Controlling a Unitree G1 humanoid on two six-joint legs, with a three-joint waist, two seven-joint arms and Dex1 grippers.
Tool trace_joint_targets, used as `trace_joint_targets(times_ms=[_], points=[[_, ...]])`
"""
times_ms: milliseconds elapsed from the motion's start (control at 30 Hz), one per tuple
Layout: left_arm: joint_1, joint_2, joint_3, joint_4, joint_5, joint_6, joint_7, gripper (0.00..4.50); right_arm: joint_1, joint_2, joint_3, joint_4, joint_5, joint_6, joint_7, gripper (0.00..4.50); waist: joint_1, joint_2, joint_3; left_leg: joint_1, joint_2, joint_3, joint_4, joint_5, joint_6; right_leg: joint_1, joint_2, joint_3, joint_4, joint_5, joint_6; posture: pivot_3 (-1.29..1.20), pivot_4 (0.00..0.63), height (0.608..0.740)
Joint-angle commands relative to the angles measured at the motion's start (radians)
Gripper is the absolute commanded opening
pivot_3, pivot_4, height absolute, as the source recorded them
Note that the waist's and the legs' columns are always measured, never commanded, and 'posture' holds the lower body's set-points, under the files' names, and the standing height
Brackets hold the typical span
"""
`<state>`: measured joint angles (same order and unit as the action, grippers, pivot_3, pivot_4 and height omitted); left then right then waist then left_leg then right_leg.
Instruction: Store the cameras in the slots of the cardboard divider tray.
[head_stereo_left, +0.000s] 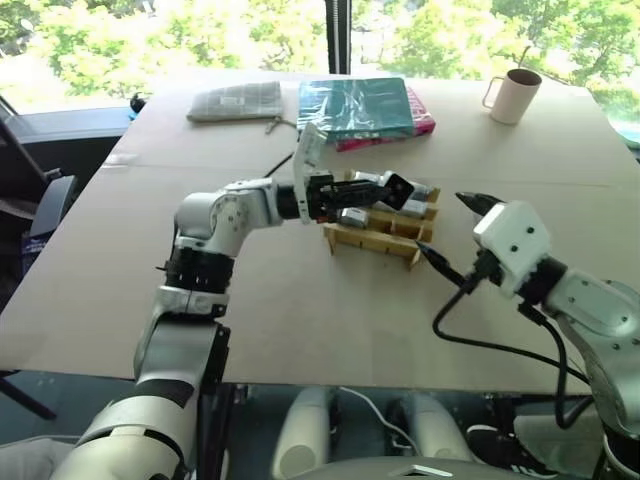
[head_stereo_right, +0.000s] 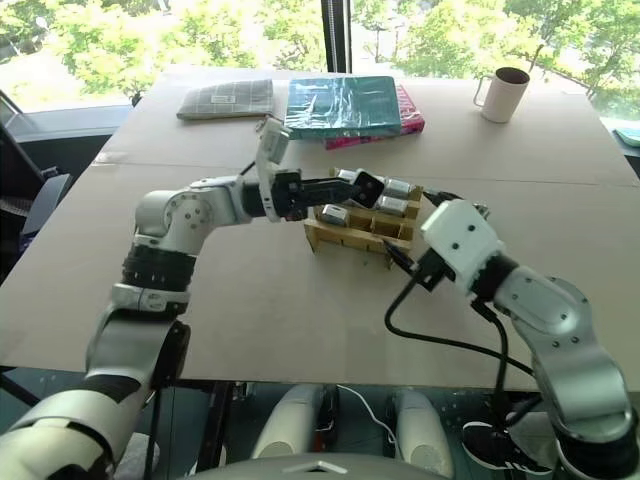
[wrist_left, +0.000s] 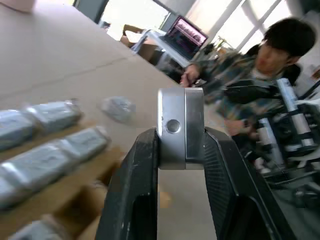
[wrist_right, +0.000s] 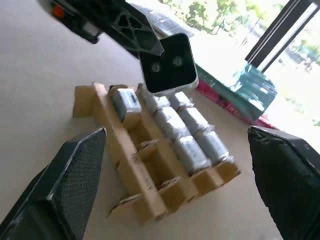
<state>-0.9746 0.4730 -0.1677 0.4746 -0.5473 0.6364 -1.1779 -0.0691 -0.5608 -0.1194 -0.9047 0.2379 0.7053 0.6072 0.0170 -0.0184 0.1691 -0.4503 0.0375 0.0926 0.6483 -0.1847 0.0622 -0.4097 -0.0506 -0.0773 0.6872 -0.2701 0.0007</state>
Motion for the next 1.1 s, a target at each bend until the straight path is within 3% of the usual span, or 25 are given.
trace_joint_targets(times_ms=[33, 167, 333, 600, 767, 867, 967, 1100], points=[[-0.124, -0.006, -0.099, 0.196, 0.197, -0.348, -0.199, 0.72, 0.059, -0.034, -0.137, -0.103, 0.105, 0.006, 0.046, 4.47, 0.000, 0.000, 0.000, -0.001, 0.000, 0.000, 0.000, -0.002, 0.003, 0.000, 0.000, -0.001, -0.001, 0.000, 0.000, 0.00, 0.150, 0.740], [-0.247, -0.065, -0.140, 0.475, 0.350, -0.628, -0.274, 0.72, 0.124, -0.039, -0.234, -0.139, 0.201, 0.028, 0.033, 4.47, -0.002, 0.000, 0.000, -0.004, 0.000, -0.002, 0.000, -0.003, 0.005, 0.000, 0.001, -0.003, -0.006, 0.000, 0.000, 0.00, 0.150, 0.740], [-0.332, -0.116, -0.163, 0.666, 0.479, -0.816, -0.299, 0.72, 0.186, -0.076, -0.257, -0.142, 0.240, -0.024, -0.034, 4.47, -0.001, -0.001, 0.000, -0.007, 0.000, -0.003, 0.000, -0.004, 0.006, -0.001, 0.001, -0.004, -0.008, 0.000, 0.001, 0.00, 0.150, 0.740], [-0.374, -0.134, -0.199, 0.783, 0.666, -1.029, -0.245, 0.72, 0.309, -0.156, -0.243, -0.142, 0.283, -0.140, -0.157, 4.47, -0.002, -0.001, 0.001, -0.008, 0.000, -0.004, 0.002, -0.004, 0.007, -0.002, 0.001, -0.005, -0.008, -0.002, 0.004, 0.00, 0.150, 0.740], [-0.390, -0.151, -0.163, 0.802, 0.688, -1.057, -0.238, 0.72, 0.331, -0.193, -0.229, -0.142, 0.309, -0.149, -0.217, 4.47, -0.003, -0.001, 0.001, -0.008, 0.000, -0.004, 0.002, -0.004, 0.007, -0.002, 0.002, -0.005, -0.007, -0.002, 0.004, 0.00, 0.150, 0.740], [-0.421, -0.164, -0.057, 0.789, 0.586, -0.958, -0.341, 2.15, 0.296, -0.196, -0.193, -0.142, 0.290, -0.094, -0.270, 4.50, -0.003, -0.002, 0.001, -0.008, 0.000, -0.005, 0.003, -0.004, 0.007, -0.002, 0.002, -0.006, -0.007, -0.002, 0.004, 0.00, 0.150, 0.740], [-0.467, -0.137, 0.062, 0.755, 0.449, -0.729, -0.410, 3.38, 0.214, -0.155, -0.138, -0.107, 0.300, 0.028, -0.352, 4.50, -0.004, -0.005, 0.003, -0.010, 0.001, -0.006, 0.004, -0.004, 0.007, -0.002, 0.002, -0.006, -0.007, -0.001, 0.004, 0.00, 0.150, 0.740], [-0.387, -0.058, 0.127, 0.591, 0.347, -0.549, -0.433, 3.38, 0.062, -0.139, -0.041, 0.038, 0.222, 0.227, -0.466, 4.50, -0.022, -0.004, 0.003, -0.009, 0.001, -0.006, 0.005, -0.004, 0.006, -0.002, 0.002, -0.006, -0.007, -0.001, 0.004, 0.00, 0.150, 0.740]])
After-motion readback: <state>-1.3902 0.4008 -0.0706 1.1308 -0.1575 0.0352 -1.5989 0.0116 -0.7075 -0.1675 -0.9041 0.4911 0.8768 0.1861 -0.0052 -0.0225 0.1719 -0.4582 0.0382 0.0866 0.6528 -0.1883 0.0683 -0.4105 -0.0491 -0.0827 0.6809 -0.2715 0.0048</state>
